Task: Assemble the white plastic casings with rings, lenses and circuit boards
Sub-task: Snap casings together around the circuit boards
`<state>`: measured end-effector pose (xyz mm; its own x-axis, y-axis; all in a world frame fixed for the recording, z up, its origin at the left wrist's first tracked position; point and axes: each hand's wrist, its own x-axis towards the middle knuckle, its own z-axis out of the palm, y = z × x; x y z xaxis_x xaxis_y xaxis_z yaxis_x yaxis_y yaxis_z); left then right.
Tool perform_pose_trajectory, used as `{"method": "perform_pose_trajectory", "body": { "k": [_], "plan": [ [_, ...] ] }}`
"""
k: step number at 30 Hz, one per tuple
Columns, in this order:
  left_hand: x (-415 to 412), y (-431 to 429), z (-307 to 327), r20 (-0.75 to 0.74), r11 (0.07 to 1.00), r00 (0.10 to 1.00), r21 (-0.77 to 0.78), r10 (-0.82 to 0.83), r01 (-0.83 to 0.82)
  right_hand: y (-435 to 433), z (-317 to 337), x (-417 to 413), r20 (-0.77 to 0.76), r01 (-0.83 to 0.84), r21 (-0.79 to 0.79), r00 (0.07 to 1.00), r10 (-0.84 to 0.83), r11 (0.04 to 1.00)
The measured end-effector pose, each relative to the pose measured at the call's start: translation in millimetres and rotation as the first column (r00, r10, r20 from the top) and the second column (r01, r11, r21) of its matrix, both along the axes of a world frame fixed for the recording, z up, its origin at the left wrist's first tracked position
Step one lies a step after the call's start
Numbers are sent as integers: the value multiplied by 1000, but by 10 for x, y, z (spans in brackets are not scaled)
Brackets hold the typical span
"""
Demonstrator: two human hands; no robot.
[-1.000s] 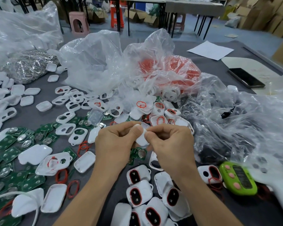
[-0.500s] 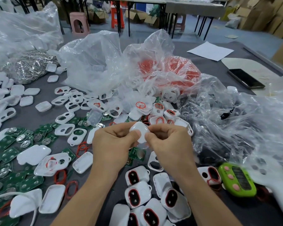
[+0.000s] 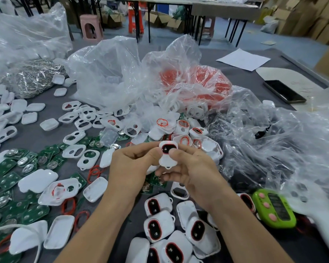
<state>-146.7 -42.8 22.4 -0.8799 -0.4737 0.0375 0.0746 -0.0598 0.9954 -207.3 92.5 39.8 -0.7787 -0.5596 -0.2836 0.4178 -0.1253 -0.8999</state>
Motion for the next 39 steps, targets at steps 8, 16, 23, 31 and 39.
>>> {"method": "perform_pose_trajectory", "body": {
  "k": [8,16,23,31,39],
  "plan": [
    [8,53,17,-20,996,997,50,-68,69,17,-24,10,-103,26,56,994,-20,998],
    [-25,70,0,40,996,999,84,12,-16,31,-66,-28,-76,-157,-5,985,156,988],
    [-21,63,-7,12,996,1000,88,-12,11,-12,-135,-34,-175,-160,-7,972,156,987],
    [-14,85,47,-23,979,990,143,-141,142,-22,-113,-16,-158,-13,45,987,20,999],
    [-15,76,-4,14,998,999,52,-33,32,-22,-128,-14,-218,-42,125,974,68,991]
  ]
}}
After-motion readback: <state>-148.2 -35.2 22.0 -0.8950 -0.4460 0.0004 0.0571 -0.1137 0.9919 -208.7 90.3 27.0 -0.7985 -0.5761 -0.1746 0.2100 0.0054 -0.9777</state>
